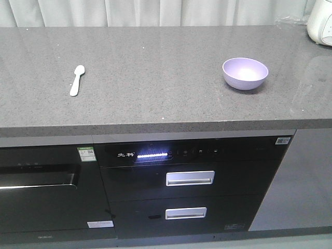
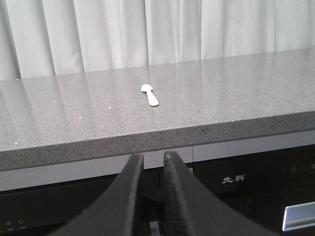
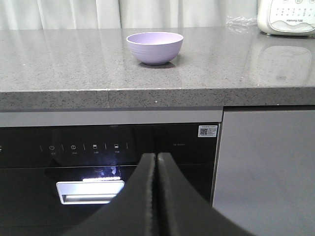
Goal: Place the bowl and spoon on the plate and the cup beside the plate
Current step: 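Turn the base to face the pale green spoon and lilac bowl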
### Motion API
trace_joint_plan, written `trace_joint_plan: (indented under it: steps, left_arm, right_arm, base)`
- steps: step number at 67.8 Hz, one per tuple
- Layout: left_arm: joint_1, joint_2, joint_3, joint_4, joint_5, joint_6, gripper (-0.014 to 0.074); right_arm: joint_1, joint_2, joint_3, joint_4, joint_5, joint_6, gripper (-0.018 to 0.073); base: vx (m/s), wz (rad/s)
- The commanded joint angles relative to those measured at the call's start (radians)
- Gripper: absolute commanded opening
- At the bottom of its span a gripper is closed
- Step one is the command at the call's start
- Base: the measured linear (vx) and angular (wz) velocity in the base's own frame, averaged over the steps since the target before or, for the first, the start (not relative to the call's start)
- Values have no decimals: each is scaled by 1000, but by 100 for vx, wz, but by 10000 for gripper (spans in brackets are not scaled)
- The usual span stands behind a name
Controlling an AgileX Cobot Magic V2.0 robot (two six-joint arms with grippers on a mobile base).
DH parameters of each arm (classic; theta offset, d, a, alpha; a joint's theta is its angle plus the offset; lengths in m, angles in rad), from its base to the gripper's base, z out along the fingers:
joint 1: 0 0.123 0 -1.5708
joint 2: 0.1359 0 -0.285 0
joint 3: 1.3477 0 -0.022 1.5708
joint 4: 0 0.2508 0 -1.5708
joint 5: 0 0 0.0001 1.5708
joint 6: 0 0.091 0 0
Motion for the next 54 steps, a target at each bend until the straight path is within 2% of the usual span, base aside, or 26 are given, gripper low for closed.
trace_joint_plan:
  steps: [1,54]
  left_arm:
    - [-1,-15,-8,-2,-69,-6,111]
    - [-1,-15,-8,-2,-69,-6,111]
  right_arm:
    - [-5,-10,4,-3,-73,-9,-3]
    - [-5,-10,4,-3,-73,-9,-3]
  base:
    - [8,-4]
    - [8,-4]
